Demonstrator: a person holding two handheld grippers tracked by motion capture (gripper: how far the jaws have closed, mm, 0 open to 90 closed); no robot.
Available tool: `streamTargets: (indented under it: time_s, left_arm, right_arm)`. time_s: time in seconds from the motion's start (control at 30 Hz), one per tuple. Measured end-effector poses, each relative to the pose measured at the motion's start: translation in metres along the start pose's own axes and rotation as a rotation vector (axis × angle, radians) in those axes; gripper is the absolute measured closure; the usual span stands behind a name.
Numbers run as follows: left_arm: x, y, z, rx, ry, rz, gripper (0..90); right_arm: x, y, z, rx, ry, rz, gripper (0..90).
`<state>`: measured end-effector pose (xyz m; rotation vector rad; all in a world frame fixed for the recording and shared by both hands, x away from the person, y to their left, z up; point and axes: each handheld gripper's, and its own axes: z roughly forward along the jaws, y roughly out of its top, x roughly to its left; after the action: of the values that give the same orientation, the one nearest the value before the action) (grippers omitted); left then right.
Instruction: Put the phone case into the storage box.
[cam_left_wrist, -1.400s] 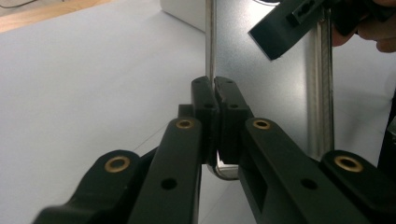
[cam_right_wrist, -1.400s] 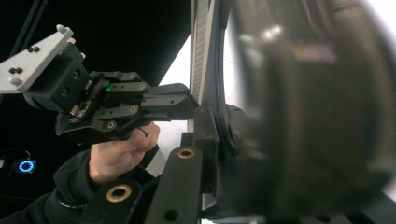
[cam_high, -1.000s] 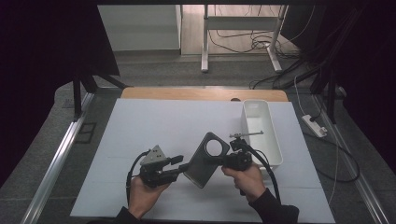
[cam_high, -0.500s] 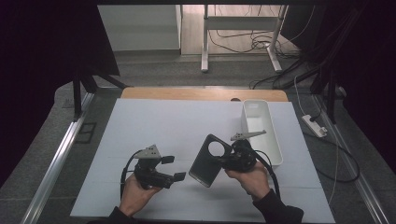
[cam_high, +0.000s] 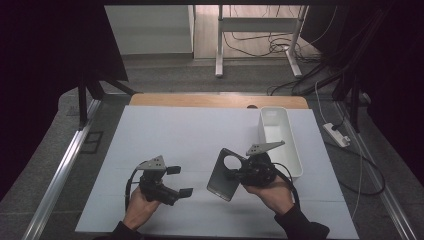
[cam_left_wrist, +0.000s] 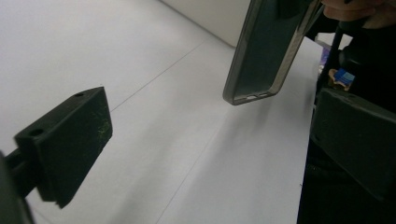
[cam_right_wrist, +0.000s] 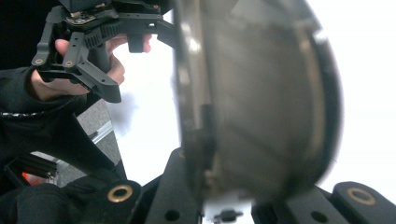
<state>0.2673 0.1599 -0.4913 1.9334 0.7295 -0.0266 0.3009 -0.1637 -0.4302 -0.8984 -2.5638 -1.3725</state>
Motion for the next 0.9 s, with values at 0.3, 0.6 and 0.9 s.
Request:
streamTargets:
  time_s: [0.3,0.6,0.9]
  left_arm:
    - [-0.003,0.001,0.009,0.021,-0.047,0.07,0.0]
    - [-0.008,0.004,0.016,0.016,-0.069,0.102,0.0]
    - [-0.012,0.007,0.022,0.042,-0.079,0.116,0.0]
  right_arm:
    - [0.002,0.002,-0.001,0.004,0.009,-0.032,84.9]
    - [0.002,0.003,0.001,0.012,0.032,-0.05,84.9]
    - [0.006,0.004,0.003,0.021,0.059,-0.08,85.0]
